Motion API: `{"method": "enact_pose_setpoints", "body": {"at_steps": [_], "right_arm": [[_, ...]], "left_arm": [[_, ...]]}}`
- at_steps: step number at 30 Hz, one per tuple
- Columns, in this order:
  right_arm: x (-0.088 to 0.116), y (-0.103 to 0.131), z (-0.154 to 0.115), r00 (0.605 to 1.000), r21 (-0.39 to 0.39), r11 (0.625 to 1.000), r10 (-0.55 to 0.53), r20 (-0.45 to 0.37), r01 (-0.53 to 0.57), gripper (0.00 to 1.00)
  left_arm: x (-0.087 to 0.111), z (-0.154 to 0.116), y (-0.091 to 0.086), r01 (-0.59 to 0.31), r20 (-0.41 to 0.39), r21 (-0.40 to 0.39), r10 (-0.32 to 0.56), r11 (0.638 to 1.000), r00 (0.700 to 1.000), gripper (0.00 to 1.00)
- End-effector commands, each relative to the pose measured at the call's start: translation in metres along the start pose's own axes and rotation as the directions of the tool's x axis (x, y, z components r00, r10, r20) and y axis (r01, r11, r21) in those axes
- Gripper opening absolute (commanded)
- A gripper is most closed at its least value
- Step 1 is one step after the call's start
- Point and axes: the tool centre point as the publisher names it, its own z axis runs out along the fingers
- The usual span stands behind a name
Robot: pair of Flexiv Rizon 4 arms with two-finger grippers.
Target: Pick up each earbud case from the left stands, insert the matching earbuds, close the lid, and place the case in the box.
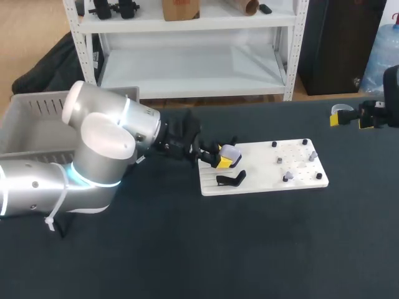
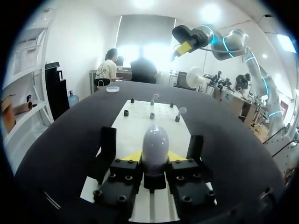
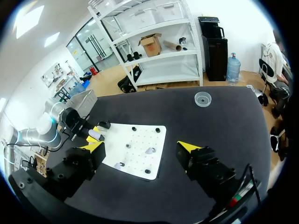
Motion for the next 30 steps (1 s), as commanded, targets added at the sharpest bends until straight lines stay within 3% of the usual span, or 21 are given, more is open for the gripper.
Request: {"method": "enact_pose_setpoints", "body": {"at_steps": [1,8,15,23,30], "right_arm": [[0.0,-0.001,0.0,1.0,-0.001,1.0,-0.001,-0.001,0.001,1.0],[0.0,-0.001,0.0,1.0,-0.001,1.0,-0.001,-0.001,0.001,1.0],[0.0,-0.001,0.0,1.0,-0.001,1.0,-0.001,-0.001,0.001,1.0],[0.0,-0.001,0.0,1.0,-0.001,1.0,-0.001,-0.001,0.001,1.0],[0.016,0.041,0.016,0.997,-0.027,0.998,-0.055,-0.046,0.053,1.0]], "left_arm": [[-0.005,-0.006,-0.001,-0.007,0.012,0.006,0.007,1.0,1.0,0.0],[-0.031,-0.019,-0.007,-0.081,0.033,0.017,0.08,0.997,0.996,0.0],[-0.045,-0.024,-0.008,-0.111,0.05,0.022,0.11,0.994,0.993,0.0],[-0.062,-0.019,-0.003,-0.14,0.052,-0.019,0.14,0.99,0.989,0.0],[-0.073,-0.013,0.008,-0.141,0.057,-0.023,0.142,0.99,0.988,0.0]]}}
